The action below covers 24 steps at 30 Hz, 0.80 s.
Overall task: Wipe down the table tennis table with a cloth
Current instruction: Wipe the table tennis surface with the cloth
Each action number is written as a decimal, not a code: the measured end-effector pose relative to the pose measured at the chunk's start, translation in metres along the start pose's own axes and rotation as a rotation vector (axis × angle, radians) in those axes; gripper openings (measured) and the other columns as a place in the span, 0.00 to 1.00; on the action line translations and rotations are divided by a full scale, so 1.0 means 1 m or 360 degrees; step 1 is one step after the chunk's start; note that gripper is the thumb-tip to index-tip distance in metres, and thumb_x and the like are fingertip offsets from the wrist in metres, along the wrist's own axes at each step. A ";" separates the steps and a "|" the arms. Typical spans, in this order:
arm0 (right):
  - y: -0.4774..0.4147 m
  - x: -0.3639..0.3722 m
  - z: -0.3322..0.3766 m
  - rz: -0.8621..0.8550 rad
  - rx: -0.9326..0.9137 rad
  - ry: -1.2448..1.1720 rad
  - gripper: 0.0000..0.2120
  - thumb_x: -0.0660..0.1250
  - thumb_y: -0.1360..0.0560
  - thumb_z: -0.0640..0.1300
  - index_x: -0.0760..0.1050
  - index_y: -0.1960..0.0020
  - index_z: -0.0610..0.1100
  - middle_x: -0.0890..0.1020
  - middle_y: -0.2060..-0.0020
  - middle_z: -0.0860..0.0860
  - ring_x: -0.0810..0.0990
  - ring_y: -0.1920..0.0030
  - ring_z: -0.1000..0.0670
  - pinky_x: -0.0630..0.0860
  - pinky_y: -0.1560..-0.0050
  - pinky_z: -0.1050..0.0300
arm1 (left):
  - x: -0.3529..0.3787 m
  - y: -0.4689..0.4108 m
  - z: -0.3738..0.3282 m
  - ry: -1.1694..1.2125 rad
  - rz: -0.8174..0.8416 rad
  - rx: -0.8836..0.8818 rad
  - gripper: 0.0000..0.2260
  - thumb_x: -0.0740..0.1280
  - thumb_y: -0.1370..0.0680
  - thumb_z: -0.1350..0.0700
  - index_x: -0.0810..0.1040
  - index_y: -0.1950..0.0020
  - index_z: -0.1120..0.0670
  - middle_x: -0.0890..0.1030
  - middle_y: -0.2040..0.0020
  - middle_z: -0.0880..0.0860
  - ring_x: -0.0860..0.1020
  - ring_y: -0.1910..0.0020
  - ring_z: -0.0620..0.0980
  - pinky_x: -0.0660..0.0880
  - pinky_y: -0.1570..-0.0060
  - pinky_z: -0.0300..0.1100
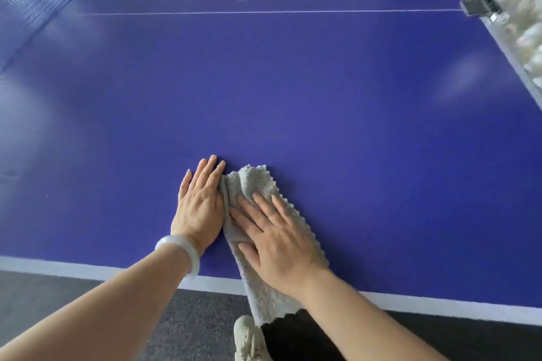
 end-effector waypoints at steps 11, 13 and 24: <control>0.020 -0.046 -0.226 -0.0513 0.1964 0.0003 0.20 0.51 0.19 0.46 0.71 0.37 0.34 0.72 0.34 0.37 0.71 0.35 0.32 0.70 0.36 0.33 | 0.011 -0.001 0.004 -0.0051 -0.0051 0.0017 0.26 0.52 0.20 0.63 0.59 0.21 0.55 0.56 0.20 0.52 0.51 0.21 0.50 0.42 0.23 0.48; -0.015 -0.034 -0.157 -0.0603 0.1703 -0.0044 0.18 0.52 0.18 0.43 0.71 0.35 0.36 0.74 0.35 0.37 0.74 0.37 0.34 0.73 0.37 0.37 | 0.011 0.000 0.005 -0.0048 -0.0040 0.0025 0.26 0.52 0.20 0.63 0.59 0.21 0.55 0.55 0.20 0.52 0.51 0.21 0.50 0.41 0.23 0.48; 0.007 -0.007 0.095 -0.0044 0.0160 -0.0893 0.16 0.64 0.19 0.45 0.77 0.32 0.47 0.68 0.28 0.56 0.51 0.27 0.65 0.41 0.24 0.66 | -0.068 0.040 0.052 0.1608 0.0224 -0.0719 0.14 0.62 0.22 0.64 0.82 0.46 0.49 0.85 0.47 0.51 0.81 0.47 0.46 0.74 0.44 0.36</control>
Point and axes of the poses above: each hand's wrist, its own y-axis away from the middle knuckle, its own x-axis out of the palm, z = x × y, the point moved 2 cm from there along -y, towards the middle knuckle
